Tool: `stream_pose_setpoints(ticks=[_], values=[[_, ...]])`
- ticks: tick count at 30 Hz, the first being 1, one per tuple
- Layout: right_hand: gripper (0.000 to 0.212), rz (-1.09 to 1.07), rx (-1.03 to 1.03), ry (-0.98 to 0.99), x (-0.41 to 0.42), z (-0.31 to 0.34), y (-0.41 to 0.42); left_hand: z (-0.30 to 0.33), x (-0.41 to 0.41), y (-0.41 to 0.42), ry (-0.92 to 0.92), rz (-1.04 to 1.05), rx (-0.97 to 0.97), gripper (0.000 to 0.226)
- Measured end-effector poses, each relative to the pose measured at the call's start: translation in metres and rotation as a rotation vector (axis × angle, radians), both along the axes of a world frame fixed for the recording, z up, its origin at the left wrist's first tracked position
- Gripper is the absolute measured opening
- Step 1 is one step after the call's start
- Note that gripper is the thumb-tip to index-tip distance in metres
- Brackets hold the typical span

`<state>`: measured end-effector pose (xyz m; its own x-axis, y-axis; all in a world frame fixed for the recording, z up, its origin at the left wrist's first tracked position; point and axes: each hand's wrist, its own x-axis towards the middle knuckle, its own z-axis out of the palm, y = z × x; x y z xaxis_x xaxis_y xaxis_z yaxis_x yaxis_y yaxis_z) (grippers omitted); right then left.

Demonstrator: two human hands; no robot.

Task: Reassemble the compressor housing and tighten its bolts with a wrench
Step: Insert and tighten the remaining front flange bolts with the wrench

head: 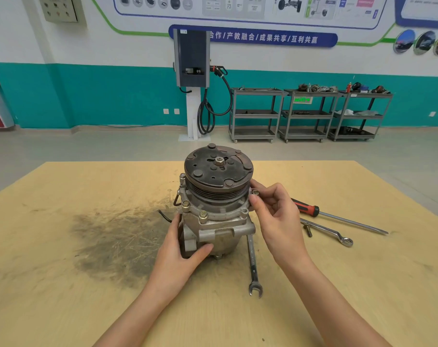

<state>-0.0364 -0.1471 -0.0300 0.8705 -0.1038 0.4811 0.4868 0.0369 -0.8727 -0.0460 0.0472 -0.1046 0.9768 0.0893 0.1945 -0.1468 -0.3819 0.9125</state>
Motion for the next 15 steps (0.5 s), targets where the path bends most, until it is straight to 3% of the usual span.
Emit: stream_pose_setpoints(ticks=[15], values=[[0.011, -0.005, 0.062, 0.039, 0.0068, -0.0030, -0.0022, -0.0037, 0.0023, 0.0001, 0.000, 0.007, -0.011, 0.091]])
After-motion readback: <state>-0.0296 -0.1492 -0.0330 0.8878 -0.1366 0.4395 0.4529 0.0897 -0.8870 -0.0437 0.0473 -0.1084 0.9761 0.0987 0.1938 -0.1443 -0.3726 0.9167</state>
